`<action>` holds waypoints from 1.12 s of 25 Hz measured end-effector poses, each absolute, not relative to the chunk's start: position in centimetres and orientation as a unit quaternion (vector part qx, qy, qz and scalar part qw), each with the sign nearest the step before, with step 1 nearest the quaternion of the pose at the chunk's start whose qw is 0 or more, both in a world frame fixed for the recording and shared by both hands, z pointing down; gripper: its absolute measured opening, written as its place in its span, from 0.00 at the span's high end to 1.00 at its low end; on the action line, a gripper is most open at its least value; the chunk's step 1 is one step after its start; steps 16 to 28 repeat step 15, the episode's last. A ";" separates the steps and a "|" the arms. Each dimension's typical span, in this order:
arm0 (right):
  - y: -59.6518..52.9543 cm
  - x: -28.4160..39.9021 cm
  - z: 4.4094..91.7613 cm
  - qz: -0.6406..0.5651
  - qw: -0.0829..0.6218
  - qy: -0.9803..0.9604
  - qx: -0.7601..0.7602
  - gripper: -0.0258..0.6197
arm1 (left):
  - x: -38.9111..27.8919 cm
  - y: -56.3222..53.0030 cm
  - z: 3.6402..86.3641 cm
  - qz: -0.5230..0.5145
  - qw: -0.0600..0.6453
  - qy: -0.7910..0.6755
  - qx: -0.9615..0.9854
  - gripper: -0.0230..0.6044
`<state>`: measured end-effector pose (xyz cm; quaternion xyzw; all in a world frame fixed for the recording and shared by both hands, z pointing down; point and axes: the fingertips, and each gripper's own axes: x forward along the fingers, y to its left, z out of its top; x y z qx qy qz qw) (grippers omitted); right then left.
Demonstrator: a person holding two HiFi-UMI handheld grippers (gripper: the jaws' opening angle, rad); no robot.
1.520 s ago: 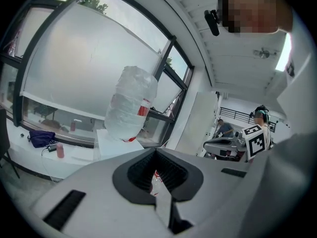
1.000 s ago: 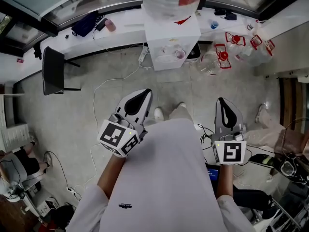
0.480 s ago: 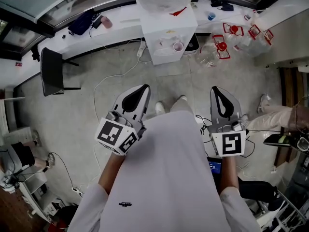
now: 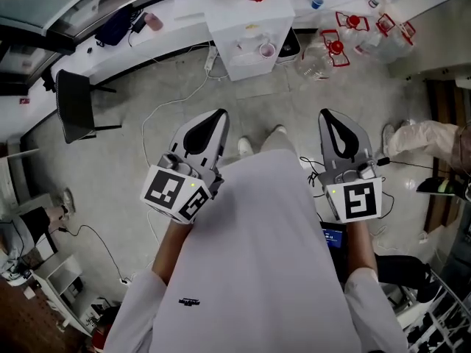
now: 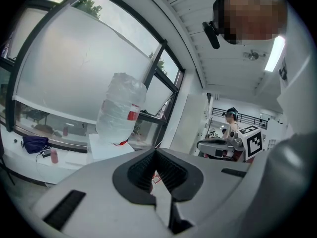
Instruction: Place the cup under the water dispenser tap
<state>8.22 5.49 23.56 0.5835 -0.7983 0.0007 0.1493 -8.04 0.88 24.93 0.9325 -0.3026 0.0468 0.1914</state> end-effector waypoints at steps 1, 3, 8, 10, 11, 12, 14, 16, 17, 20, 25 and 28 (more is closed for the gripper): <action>5.6 8.0 23.5 0.000 0.150 -0.800 0.582 0.94 | -8.0 1.0 25.0 0.047 0.191 -0.302 0.933 0.96; 5.8 7.9 23.4 -0.002 0.149 -0.801 0.580 0.94 | -7.8 1.1 25.1 0.049 0.191 -0.300 0.933 0.96; 6.4 8.5 23.8 0.009 0.147 -0.795 0.588 0.94 | -7.4 1.1 25.1 0.051 0.192 -0.298 0.934 0.96; 6.3 8.5 23.8 0.008 0.146 -0.796 0.588 0.94 | -7.3 1.0 25.1 0.051 0.193 -0.298 0.934 0.96; 6.1 8.5 23.7 0.006 0.146 -0.796 0.587 0.94 | -7.3 0.9 25.1 0.050 0.193 -0.297 0.934 0.96; 6.0 8.5 23.6 0.004 0.147 -0.797 0.586 0.94 | -7.2 0.8 25.1 0.050 0.193 -0.297 0.934 0.96; 5.8 8.4 23.5 -0.001 0.150 -0.799 0.582 0.94 | -7.1 0.7 25.1 0.050 0.192 -0.296 0.934 0.96; 5.7 8.4 23.4 -0.003 0.152 -0.801 0.580 0.94 | -7.0 0.6 25.1 0.050 0.192 -0.296 0.934 0.96; 5.7 8.4 23.4 -0.003 0.152 -0.801 0.580 0.94 | -7.0 0.6 25.1 0.050 0.192 -0.296 0.934 0.96; 5.7 8.4 23.4 -0.003 0.152 -0.801 0.580 0.94 | -7.0 0.6 25.1 0.050 0.192 -0.296 0.934 0.96; 5.7 8.4 23.4 -0.003 0.152 -0.801 0.580 0.94 | -7.0 0.6 25.1 0.050 0.192 -0.296 0.934 0.96; 5.7 8.4 23.4 -0.003 0.152 -0.801 0.580 0.94 | -7.0 0.6 25.1 0.050 0.192 -0.296 0.934 0.96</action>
